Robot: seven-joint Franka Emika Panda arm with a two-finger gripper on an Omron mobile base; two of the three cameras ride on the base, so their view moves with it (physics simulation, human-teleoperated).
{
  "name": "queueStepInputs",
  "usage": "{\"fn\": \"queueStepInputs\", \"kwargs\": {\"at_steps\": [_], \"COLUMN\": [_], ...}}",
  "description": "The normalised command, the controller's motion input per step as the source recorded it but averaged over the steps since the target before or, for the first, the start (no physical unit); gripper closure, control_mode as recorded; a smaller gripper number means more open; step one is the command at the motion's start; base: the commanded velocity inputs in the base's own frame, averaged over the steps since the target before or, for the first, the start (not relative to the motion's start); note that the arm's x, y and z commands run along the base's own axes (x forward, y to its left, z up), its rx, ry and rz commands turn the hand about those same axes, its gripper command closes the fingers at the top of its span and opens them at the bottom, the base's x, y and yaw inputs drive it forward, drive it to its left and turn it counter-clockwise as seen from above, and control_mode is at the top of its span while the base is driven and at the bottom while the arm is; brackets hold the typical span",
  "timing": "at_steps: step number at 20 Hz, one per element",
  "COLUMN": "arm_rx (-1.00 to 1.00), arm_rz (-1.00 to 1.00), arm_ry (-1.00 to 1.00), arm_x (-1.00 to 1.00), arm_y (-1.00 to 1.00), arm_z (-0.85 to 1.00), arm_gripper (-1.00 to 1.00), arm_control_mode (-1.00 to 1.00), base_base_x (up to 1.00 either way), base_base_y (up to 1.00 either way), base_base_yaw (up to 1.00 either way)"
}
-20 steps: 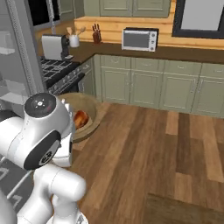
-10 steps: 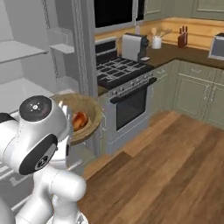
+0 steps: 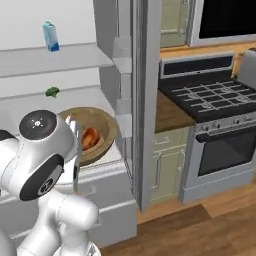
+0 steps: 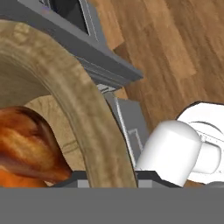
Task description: Pick the chicken drumstick and carrot from their plates and place them in the bowl. Then put the bowl in the fridge.
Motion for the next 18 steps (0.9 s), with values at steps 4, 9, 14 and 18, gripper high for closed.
{"fn": "queueStepInputs", "kwargs": {"at_steps": [4,9,14,18], "arm_rx": [0.0,0.0,0.0,0.0], "arm_rz": [0.0,0.0,0.0,0.0], "arm_ry": [0.0,0.0,0.0,0.0], "arm_x": [0.0,0.0,0.0,0.0], "arm_y": [0.0,0.0,0.0,0.0], "arm_z": [0.0,0.0,0.0,0.0], "arm_gripper": [1.0,1.0,1.0,1.0], "arm_control_mode": [1.0,1.0,1.0,1.0], "base_base_x": [0.79,0.65,0.18,0.52], "base_base_y": [0.0,-0.02,-0.32,0.0], "base_base_yaw": [0.68,0.63,0.53,0.15]}}
